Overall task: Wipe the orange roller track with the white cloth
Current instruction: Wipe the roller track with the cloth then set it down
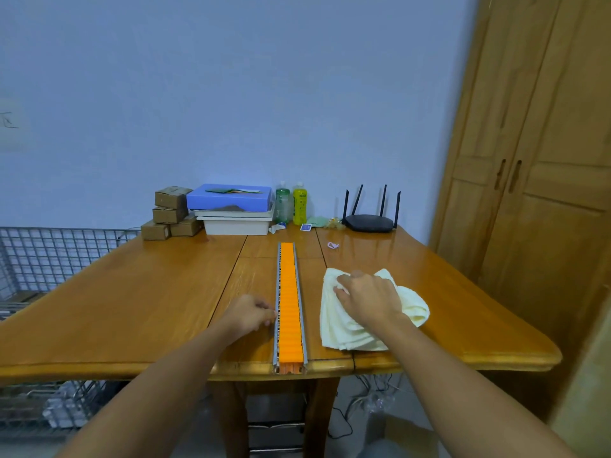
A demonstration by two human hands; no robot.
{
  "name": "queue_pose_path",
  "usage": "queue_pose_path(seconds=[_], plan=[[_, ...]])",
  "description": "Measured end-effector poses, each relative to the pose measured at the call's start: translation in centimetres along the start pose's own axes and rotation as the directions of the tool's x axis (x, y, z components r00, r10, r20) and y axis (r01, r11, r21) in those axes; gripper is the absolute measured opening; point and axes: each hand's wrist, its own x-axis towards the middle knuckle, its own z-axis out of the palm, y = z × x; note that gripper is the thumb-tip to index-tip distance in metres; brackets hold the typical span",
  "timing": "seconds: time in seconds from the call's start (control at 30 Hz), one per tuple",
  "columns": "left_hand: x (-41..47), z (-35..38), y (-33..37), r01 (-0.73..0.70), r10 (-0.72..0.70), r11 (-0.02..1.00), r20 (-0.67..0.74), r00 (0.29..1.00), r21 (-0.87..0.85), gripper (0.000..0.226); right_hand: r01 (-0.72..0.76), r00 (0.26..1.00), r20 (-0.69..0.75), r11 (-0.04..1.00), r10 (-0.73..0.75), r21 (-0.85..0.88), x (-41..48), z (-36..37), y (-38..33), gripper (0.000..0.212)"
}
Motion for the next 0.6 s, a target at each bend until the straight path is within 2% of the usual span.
queue_pose_path(seconds=[0.13, 0.2, 0.3, 0.4, 0.6], plan=[[0.5, 0.2, -0.1, -0.004, 0.004, 1.0, -0.038, 0.999, -0.006, 0.014, -0.056, 0.996, -0.064, 0.998, 0.056, 0.0, 1.8, 1.4, 1.4, 0.037], [0.9, 0.4, -0.3, -0.005, 0.005, 1.0, -0.045, 0.999, 0.001, 0.014, -0.119, 0.992, -0.042, 0.993, 0.12, 0.015, 2.4, 2.1, 1.8, 0.039], [1.6, 0.6, -0.7, -0.007, 0.008, 1.0, -0.046, 0.999, 0.004, 0.013, -0.24, 0.96, 0.162, 0.97, 0.231, 0.039, 1.9, 4.2, 1.5, 0.053], [2.2, 0.6, -0.9, -0.001, 0.0, 1.0, -0.046, 0.999, -0.006, 0.012, -0.362, 0.853, 0.439, 0.925, 0.281, 0.113, 0.6, 6.8, 0.3, 0.065], [3.1, 0.8, -1.1, 0.003, -0.002, 1.0, -0.058, 0.998, 0.009, 0.014, -0.349, 0.789, 0.563, 0.934, 0.247, 0.08, 0.6, 7.3, 0.3, 0.069]])
